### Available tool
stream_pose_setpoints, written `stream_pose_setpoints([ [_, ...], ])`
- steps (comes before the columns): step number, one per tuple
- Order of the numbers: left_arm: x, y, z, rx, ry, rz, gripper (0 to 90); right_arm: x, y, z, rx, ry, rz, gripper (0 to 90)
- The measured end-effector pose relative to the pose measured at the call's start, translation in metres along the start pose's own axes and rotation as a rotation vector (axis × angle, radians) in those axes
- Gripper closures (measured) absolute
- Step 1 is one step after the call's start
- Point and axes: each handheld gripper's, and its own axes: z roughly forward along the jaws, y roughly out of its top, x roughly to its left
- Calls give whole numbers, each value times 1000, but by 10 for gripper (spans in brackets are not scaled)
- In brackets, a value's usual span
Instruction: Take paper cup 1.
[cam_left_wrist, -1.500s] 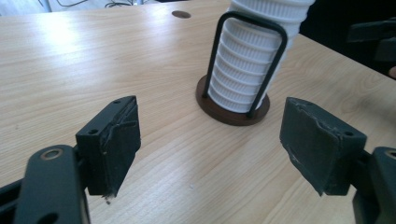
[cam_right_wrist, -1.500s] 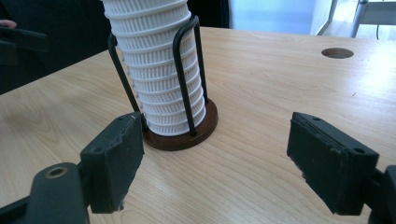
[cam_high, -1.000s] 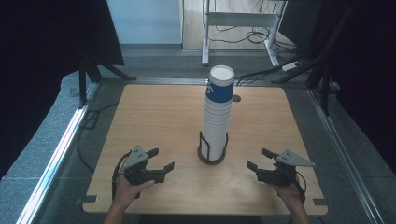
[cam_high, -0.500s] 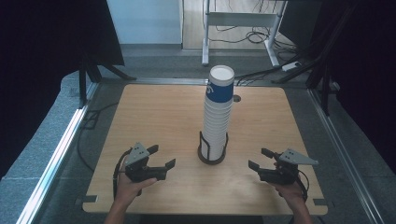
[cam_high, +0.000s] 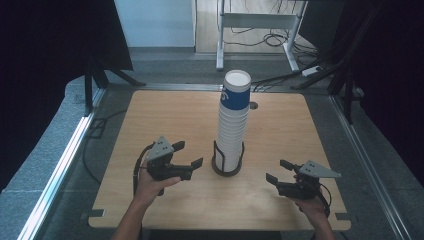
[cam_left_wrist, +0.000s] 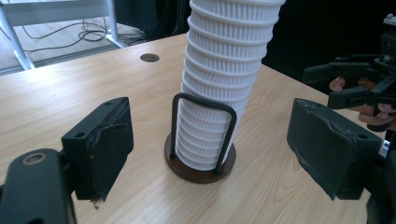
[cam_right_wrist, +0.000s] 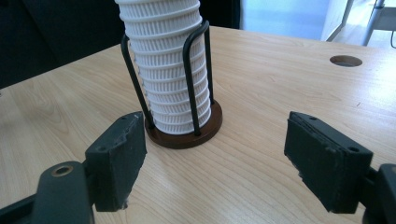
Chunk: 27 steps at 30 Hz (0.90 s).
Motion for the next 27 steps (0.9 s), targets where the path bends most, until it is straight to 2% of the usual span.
stream_pose_setpoints([
  [10, -1, 15, 11, -10, -21, 14, 153, -3, -2, 0, 1, 10, 19, 211],
  [14, -2, 25, 16, -27, -43, 5, 151, -2, -2, -1, -1, 13, 15, 213],
  [17, -3, 32, 20, -31, -64, 16, 147, -1, -1, 0, 1, 18, 10, 214],
  [27, -2, 42, 34, -29, -58, 43, 137, 0, -2, 0, 8, 16, 5, 213],
])
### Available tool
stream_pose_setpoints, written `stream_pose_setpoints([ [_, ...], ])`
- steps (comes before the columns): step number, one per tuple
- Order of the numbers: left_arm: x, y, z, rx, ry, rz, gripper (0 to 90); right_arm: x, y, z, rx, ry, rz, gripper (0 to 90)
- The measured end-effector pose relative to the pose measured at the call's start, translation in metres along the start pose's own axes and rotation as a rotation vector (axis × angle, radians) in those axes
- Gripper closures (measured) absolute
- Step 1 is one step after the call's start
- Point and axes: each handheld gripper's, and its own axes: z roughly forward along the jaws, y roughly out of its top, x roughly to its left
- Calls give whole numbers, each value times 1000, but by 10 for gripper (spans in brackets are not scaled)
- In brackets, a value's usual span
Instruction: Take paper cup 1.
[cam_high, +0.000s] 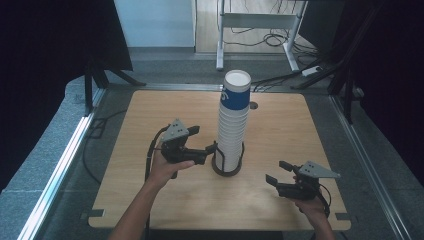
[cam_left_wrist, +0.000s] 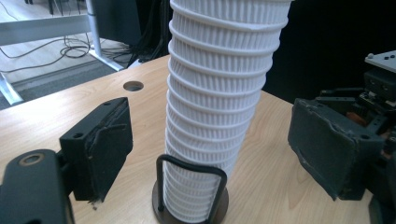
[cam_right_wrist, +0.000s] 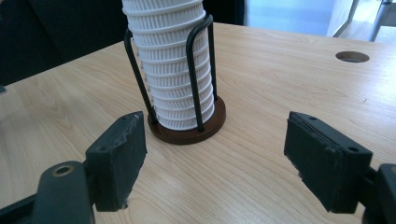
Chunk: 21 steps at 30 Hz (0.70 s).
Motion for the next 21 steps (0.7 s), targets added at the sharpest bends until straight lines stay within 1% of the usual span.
stream_pose_setpoints([
  [3, -1, 2, 5, 3, -8, 2, 125, 0, 0, 0, 0, -1, -5, 213],
  [4, -1, 4, 10, 10, -15, 9, 115, 0, 0, 1, 0, 0, -3, 213],
  [7, -2, 8, 18, 20, -13, 17, 102, 0, -1, 2, 9, 3, -7, 213],
  [8, -2, 9, 20, 29, -16, 14, 85, 0, -2, 2, 11, 2, -9, 213],
  [10, -2, 12, 24, 28, -30, 5, 56, -1, -3, 2, 20, 1, -8, 212],
  [11, -2, 13, 27, 34, -35, 8, 48, -1, -3, 1, 23, 5, -6, 212],
  [16, -3, 17, 37, 54, -31, 28, 36, -3, -4, 1, 24, 6, -3, 212],
  [17, -4, 19, 43, 65, -25, 35, 35, -2, -4, 1, 28, 4, -7, 212],
  [18, -4, 19, 43, 65, -25, 35, 35, -1, -4, 1, 27, 5, -7, 212],
  [19, -5, 20, 48, 73, -11, 31, 32, -1, -4, 2, 29, 6, -8, 212],
  [21, -6, 22, 52, 76, -8, 21, 31, -1, -4, 2, 32, 4, -11, 213],
])
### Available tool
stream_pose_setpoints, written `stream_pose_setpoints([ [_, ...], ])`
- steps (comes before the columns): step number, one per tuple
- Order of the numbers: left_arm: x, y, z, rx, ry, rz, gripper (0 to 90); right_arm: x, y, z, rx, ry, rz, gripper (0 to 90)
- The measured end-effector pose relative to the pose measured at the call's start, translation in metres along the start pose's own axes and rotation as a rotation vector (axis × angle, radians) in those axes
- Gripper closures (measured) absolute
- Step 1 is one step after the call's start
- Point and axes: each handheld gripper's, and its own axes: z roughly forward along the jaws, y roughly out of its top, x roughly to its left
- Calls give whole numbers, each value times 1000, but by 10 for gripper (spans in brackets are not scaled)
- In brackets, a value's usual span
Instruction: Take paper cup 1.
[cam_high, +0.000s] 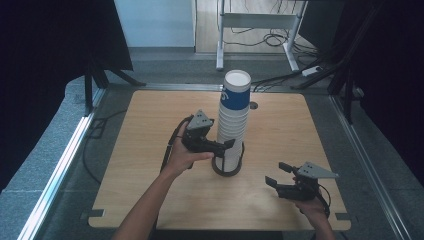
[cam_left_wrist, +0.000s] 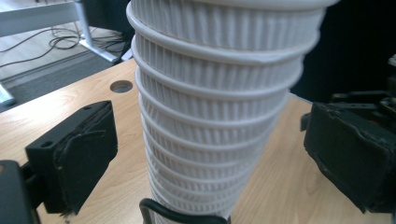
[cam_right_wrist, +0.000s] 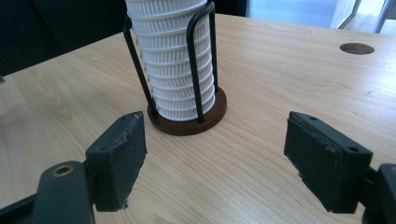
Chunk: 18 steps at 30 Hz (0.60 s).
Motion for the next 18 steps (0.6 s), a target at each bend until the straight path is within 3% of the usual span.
stream_pose_setpoints([
  [11, 0, 8, 22, 37, 19, 38, 35, 0, 0, -2, -3, 3, -3, 212],
  [16, -3, 6, 29, 46, 33, 81, 121, -1, -1, -1, -1, -2, -1, 212],
  [18, -3, 6, 30, 47, 33, 81, 123, -1, -1, -1, -1, -4, -4, 213],
])
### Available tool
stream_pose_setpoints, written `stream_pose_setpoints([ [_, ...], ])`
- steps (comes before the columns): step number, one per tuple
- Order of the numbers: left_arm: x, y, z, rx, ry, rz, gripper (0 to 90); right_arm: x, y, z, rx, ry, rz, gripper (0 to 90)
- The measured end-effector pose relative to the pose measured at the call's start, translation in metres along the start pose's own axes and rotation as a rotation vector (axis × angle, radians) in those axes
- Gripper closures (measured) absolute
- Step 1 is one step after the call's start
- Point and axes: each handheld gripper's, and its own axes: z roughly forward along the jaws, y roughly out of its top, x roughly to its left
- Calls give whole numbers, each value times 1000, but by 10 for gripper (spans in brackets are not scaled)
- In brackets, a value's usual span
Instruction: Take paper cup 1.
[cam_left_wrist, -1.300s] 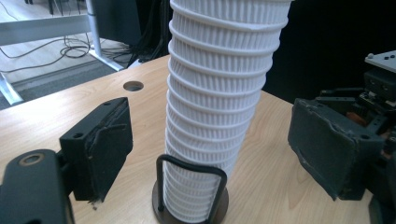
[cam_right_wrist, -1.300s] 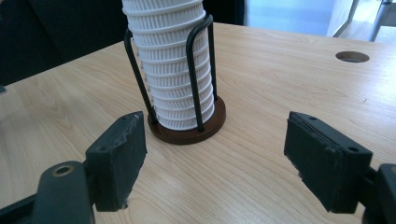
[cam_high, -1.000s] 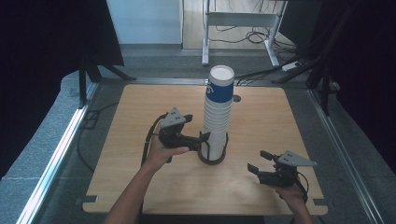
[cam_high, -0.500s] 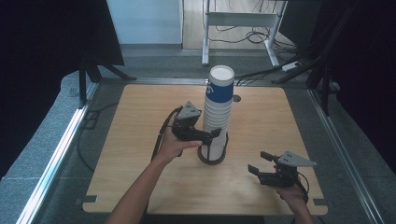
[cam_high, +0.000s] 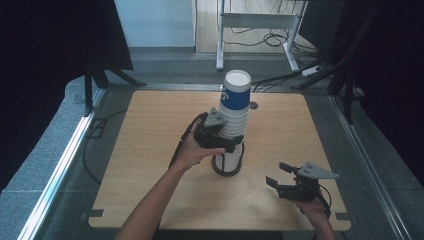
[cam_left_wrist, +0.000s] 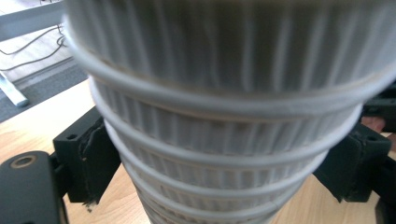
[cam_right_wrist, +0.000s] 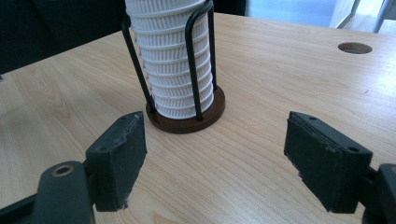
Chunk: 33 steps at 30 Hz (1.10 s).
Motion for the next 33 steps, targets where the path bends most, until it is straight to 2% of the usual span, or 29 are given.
stream_pose_setpoints([
  [7, 1, 0, 0, -2, -4, 4, 127, 1, 0, -1, -16, 11, -11, 226],
  [13, 2, 3, 0, 21, -13, 11, 127, 3, 1, 3, -11, 24, 18, 235],
  [17, 2, 1, 0, 7, -13, 9, 127, 8, 9, 4, -27, 61, 21, 239],
  [21, 2, 1, 0, 10, -13, 10, 128, 6, 27, 0, -76, 99, 27, 234],
  [26, 2, 1, 0, 8, -12, 10, 128, 3, 63, -8, -120, 138, 3, 245],
  [30, 1, 1, 1, 8, -9, 12, 128, -3, 87, -11, -146, 154, -7, 251],
  [32, 1, 1, 0, 8, -8, 12, 128, -4, 92, -12, -148, 159, -13, 252],
  [33, 1, 0, 0, 6, -7, 12, 128, -4, 102, -13, -147, 165, -21, 254],
])
